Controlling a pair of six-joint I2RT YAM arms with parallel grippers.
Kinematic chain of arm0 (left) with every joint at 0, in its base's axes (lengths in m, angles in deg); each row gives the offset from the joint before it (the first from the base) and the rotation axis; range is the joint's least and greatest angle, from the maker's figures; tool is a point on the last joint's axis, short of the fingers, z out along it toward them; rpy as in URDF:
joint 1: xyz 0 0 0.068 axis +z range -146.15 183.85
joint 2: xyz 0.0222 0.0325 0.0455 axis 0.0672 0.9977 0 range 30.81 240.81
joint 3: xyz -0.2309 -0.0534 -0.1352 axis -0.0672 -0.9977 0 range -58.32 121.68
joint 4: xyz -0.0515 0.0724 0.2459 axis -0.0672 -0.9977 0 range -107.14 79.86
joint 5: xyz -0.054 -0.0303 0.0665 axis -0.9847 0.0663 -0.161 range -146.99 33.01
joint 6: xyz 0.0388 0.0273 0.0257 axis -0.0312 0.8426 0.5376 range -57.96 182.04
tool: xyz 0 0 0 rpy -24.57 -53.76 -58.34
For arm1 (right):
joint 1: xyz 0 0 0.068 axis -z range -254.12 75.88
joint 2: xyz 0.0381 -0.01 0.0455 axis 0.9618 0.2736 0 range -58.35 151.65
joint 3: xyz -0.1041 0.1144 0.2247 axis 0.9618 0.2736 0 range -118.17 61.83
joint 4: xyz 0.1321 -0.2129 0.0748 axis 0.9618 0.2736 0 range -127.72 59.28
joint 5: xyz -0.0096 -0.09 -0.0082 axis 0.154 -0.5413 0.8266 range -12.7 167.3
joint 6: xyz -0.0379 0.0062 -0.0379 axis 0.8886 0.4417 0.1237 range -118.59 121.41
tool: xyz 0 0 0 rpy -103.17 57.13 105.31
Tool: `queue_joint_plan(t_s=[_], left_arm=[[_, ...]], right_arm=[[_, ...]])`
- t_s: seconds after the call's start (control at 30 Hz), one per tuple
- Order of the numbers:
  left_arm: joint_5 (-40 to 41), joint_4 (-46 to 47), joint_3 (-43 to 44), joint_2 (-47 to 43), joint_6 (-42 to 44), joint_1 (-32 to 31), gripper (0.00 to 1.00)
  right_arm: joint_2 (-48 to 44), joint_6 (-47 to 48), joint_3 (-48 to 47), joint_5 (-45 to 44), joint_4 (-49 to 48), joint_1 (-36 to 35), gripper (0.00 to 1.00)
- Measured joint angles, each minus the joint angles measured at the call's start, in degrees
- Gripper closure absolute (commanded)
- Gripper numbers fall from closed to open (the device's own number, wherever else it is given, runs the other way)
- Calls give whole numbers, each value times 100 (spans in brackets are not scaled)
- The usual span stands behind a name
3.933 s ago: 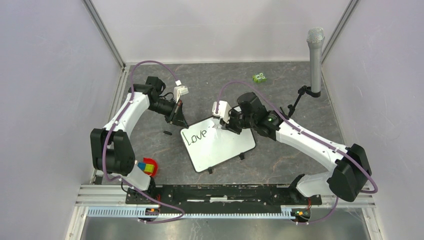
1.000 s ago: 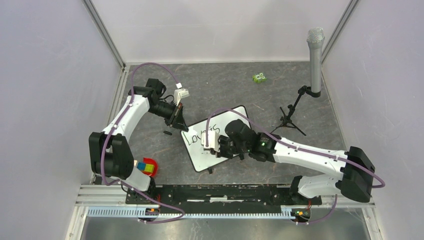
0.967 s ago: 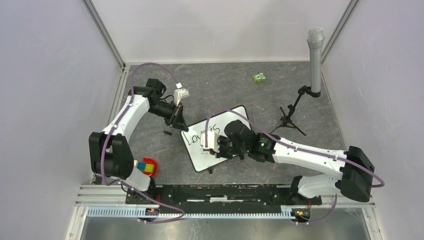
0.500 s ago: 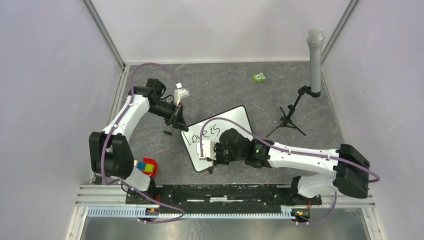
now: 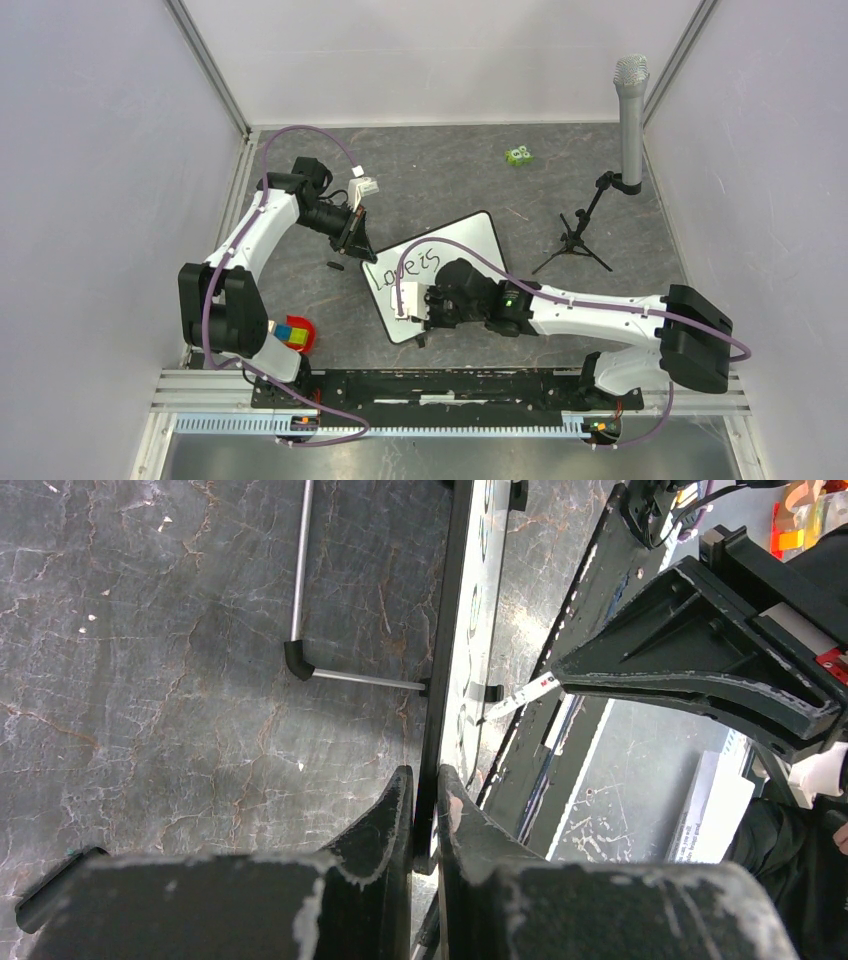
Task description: Write a sentence on the whiteboard
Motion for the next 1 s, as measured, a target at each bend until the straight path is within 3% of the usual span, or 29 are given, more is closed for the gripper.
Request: queue_joint_plan(t_s=[1.0], left_arm=[[-2, 11, 0, 0, 0, 0, 98]], right_arm=[[-181, 197, 55, 31, 271, 363, 100]])
